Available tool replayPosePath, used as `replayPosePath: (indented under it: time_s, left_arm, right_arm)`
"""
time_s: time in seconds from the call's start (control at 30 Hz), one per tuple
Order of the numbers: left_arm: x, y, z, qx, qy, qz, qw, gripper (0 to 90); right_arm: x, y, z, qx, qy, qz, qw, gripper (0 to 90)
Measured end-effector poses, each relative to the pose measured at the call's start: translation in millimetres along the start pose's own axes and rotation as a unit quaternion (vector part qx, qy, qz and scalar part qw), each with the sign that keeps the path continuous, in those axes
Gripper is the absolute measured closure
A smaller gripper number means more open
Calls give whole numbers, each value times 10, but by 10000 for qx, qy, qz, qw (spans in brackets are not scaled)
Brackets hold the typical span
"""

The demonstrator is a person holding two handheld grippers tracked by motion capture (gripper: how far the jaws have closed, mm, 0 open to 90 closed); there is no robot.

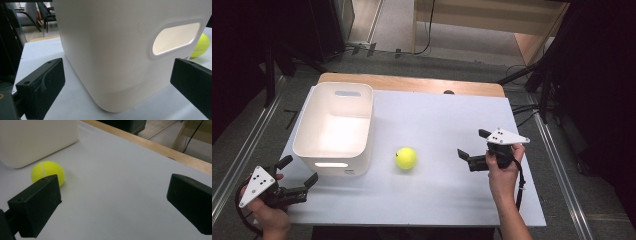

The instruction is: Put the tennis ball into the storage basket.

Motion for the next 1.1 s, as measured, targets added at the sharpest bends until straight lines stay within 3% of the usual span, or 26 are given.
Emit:
replayPosePath:
  time_s: [0.57,1.1]
  left_arm:
    - [6,-6,-5,-38,-3,-37,10000,0]
    - [7,-6,-3,-40,-10,-42,10000,0]
  right_arm:
    - [157,274,198,336,-133,233,9991,0]
    - [194,497,349,666,-283,637,9953,0]
Point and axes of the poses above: each handheld gripper's, and its own axes: y roughly forward along the jaws, x roughly out of its top, z roughly to its left, the point moved 10 cm from there along y, roughly forward along the jaws
